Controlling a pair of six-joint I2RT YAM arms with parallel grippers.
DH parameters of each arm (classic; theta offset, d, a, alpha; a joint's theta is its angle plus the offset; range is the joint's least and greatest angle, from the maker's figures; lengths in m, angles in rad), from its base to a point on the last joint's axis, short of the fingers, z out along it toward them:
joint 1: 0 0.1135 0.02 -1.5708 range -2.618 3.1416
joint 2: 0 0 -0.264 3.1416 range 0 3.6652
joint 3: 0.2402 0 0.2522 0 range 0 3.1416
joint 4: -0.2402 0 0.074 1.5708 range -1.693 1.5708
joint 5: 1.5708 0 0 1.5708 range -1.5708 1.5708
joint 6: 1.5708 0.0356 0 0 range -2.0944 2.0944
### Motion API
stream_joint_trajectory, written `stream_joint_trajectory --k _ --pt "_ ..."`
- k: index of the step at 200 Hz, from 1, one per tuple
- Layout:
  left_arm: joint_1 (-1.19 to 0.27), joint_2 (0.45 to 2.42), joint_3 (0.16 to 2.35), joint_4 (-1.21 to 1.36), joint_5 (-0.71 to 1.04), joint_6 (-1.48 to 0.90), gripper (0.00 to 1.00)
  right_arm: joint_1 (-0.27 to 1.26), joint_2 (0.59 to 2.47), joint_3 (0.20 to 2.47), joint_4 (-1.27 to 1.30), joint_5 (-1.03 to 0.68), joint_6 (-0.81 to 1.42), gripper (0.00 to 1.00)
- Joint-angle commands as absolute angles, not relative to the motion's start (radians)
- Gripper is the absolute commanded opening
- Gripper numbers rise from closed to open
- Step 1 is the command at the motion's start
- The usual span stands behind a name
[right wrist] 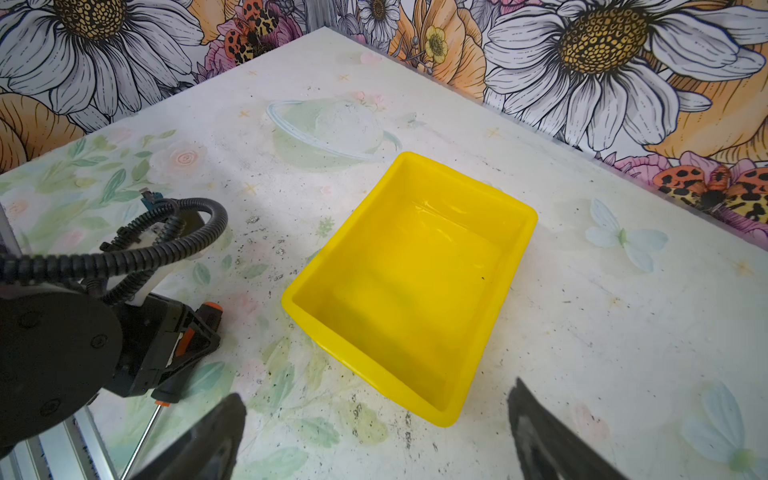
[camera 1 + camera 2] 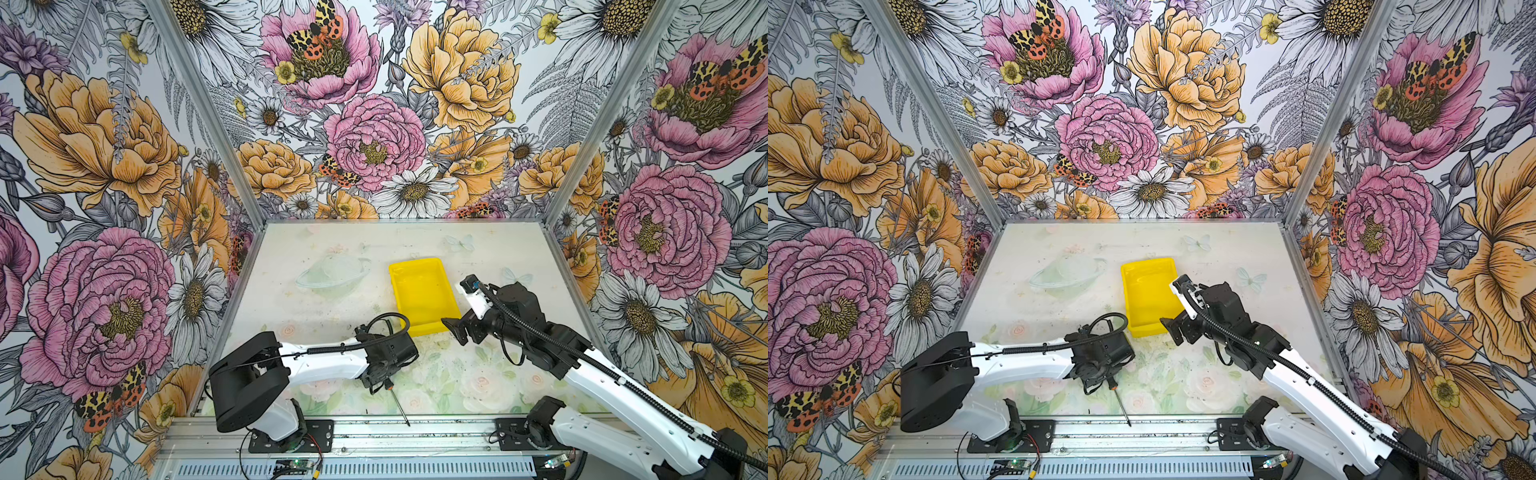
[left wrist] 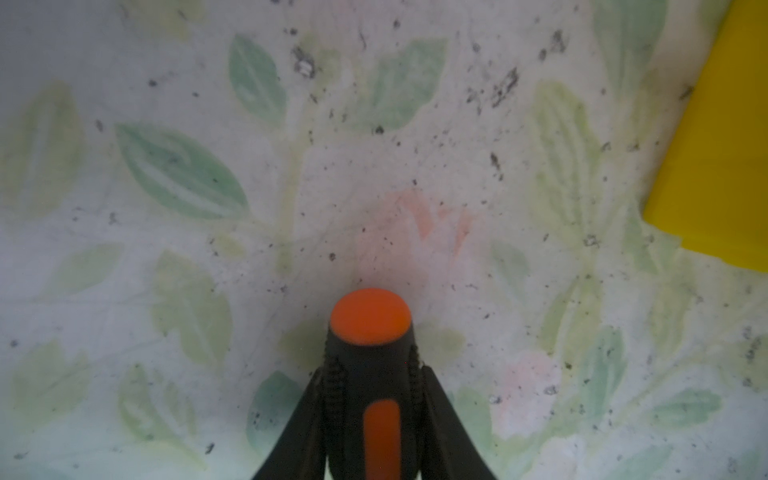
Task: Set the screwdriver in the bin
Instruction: 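Lower the left gripper and close it on the screwdriver handle, then lift the screwdriver with the left gripper and carry it over the yellow bin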
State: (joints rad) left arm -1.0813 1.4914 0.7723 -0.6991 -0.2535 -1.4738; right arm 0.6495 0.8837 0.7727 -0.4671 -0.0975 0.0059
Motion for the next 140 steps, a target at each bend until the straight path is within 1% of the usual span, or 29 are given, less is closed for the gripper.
stream_joint_trajectory --k 1,29,64,83,85,100,140 --pt "-1.046 1.407 0.768 -0.701 -0.275 -1.421 0.04 0.650 0.866 0.767 -0.454 -0.074 0.000 0.99" --pt "-0.963 1.312 0.800 -0.752 -0.297 -1.326 0.03 0.639 0.857 0.768 -0.456 -0.058 -0.005 1.00" --pt "-0.772 1.248 0.911 -0.769 -0.249 -1.072 0.04 0.596 0.865 0.768 -0.454 -0.039 0.012 0.99" --pt "-0.678 1.289 1.037 -0.796 -0.216 -0.915 0.05 0.561 0.864 0.769 -0.453 -0.024 0.063 1.00" --pt "-0.670 1.296 1.051 -0.798 -0.192 -0.899 0.06 0.559 0.862 0.769 -0.453 -0.023 0.066 1.00" --pt "-0.627 1.356 1.157 -0.817 -0.161 -0.805 0.06 0.537 0.863 0.767 -0.452 -0.017 0.106 0.99" --pt "-0.604 1.560 1.391 -0.821 -0.126 -0.676 0.06 0.510 0.860 0.776 -0.452 -0.011 0.150 1.00"
